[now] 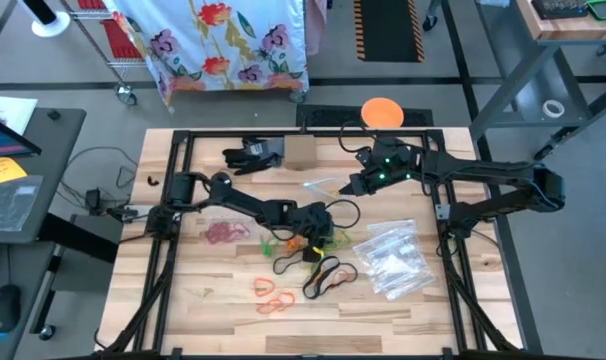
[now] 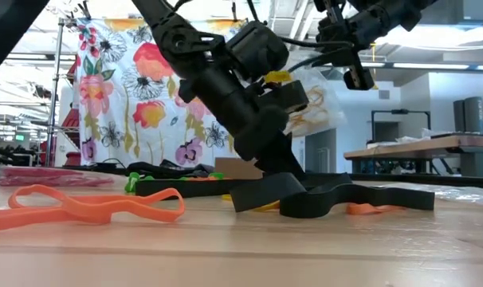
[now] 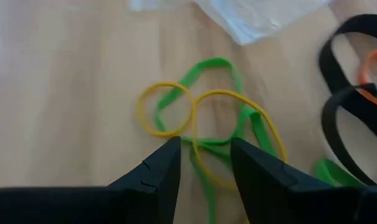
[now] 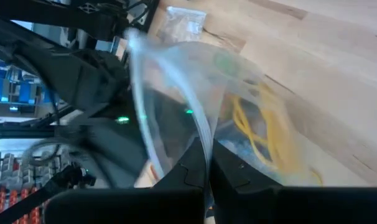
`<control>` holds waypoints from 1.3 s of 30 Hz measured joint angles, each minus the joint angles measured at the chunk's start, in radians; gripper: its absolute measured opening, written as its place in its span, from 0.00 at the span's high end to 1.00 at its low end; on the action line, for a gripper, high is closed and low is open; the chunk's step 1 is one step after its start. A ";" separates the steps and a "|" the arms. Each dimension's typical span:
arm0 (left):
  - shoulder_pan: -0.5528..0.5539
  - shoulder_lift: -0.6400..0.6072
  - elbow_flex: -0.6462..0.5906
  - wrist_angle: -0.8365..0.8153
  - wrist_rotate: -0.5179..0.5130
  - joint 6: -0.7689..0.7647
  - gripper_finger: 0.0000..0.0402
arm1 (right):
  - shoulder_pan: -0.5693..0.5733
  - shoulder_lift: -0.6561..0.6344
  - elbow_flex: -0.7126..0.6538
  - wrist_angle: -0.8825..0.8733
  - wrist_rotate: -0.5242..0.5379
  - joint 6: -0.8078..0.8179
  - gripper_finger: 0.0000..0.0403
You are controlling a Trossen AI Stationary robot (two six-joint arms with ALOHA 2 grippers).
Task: Sort rubber bands
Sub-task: Put the yellow rubber band into the transparent zip bag
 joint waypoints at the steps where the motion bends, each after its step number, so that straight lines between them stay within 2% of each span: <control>1: 0.005 0.003 0.003 -0.009 0.011 -0.001 0.67 | 0.000 -0.001 0.000 -0.001 0.000 0.000 1.00; 3: 0.011 0.008 0.018 -0.037 0.001 -0.006 0.71 | 0.000 0.000 0.000 -0.001 0.000 0.000 1.00; 7: 0.016 0.007 0.056 -0.130 -0.077 -0.015 0.92 | 0.000 0.000 0.000 -0.002 -0.001 0.000 1.00; 9: 0.011 -0.005 0.070 -0.172 -0.083 -0.002 0.97 | 0.000 0.000 0.000 -0.003 -0.001 -0.002 1.00; 15: -0.059 -0.135 0.100 -0.275 -0.101 0.026 0.99 | 0.000 0.000 0.000 -0.004 -0.005 -0.005 1.00; 19: -0.126 -0.259 0.094 -0.371 -0.186 0.033 1.00 | 0.000 -0.001 0.000 -0.008 -0.005 -0.008 1.00; 22: -0.194 -0.347 0.092 -0.477 -0.305 0.009 1.00 | 0.000 -0.001 0.000 -0.010 -0.005 -0.008 1.00; 24: -0.241 -0.387 0.092 -0.577 -0.423 -0.041 1.00 | 0.000 -0.001 0.000 -0.014 -0.005 -0.008 1.00; 28: -0.313 -0.440 0.091 -0.834 -0.679 -0.222 1.00 | 0.000 -0.001 0.000 -0.013 -0.005 -0.007 1.00; 30: -0.333 -0.453 0.091 -0.954 -0.746 -0.338 1.00 | 0.000 -0.001 0.000 -0.015 -0.004 -0.005 1.00; 36: -0.341 -0.446 0.090 -1.203 -0.748 -0.595 1.00 | 0.000 -0.001 0.000 -0.014 -0.004 0.000 1.00; 39: -0.333 -0.433 0.076 -1.209 -0.754 -0.613 1.00 | 0.000 -0.001 0.000 -0.014 0.001 0.000 1.00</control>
